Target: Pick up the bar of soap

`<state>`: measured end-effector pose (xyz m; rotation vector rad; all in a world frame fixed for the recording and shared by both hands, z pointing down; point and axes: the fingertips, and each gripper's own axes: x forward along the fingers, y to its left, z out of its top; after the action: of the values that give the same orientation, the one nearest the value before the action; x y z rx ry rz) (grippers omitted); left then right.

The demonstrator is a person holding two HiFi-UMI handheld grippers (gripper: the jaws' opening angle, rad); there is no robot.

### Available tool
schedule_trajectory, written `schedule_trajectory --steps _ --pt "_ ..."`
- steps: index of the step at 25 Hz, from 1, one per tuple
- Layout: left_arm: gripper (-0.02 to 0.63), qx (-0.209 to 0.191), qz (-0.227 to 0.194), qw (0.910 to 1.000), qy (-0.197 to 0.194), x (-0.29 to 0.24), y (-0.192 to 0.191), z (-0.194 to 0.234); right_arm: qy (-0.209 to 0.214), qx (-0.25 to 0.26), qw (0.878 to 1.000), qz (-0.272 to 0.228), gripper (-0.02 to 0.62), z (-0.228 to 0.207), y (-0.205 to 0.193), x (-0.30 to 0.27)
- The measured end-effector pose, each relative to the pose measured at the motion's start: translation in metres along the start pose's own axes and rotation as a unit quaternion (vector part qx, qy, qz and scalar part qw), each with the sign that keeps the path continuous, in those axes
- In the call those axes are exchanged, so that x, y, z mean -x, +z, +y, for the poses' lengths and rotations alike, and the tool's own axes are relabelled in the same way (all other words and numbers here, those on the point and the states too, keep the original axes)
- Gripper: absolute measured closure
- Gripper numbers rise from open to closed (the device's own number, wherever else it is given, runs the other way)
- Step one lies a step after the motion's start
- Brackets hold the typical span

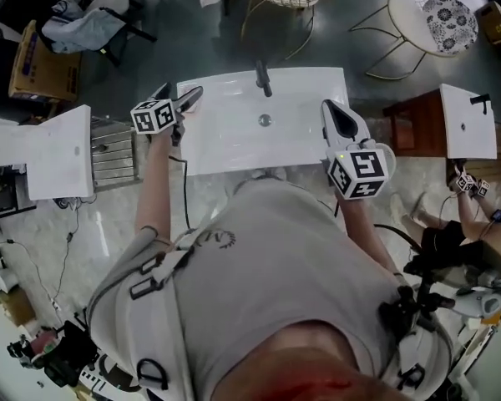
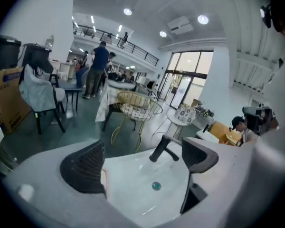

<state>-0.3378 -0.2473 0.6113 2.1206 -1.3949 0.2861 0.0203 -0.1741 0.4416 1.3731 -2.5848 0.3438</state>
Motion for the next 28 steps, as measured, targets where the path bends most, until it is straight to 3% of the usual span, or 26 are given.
schedule_trajectory --steps 2,5,7,14,22,28 --pt "0.178 0.010 0.042 0.9990 -0.003 -0.012 -0.032 0.025 -0.005 0.000 1.000 0.004 0.594 0.005 -0.006 0.005" --pt "0.185 0.029 0.104 0.9941 0.008 -0.037 -0.072 0.062 -0.016 -0.002 1.000 0.014 0.593 -0.002 -0.013 0.010" --pt "0.351 0.041 0.135 0.9897 0.024 -0.050 -0.093 0.087 -0.025 -0.004 0.999 0.021 0.594 -0.008 -0.016 0.014" --pt "0.344 0.073 0.225 0.9697 0.060 -0.084 -0.140 0.134 -0.069 -0.015 0.997 0.039 0.594 -0.033 -0.028 0.033" --pt "0.345 0.102 0.299 0.9469 0.060 -0.107 -0.174 0.147 -0.111 -0.034 0.992 0.054 0.593 -0.052 -0.043 0.051" --pt "0.360 0.128 0.304 0.9400 0.088 -0.117 -0.199 0.155 -0.127 -0.040 0.989 0.065 0.593 -0.061 -0.051 0.063"
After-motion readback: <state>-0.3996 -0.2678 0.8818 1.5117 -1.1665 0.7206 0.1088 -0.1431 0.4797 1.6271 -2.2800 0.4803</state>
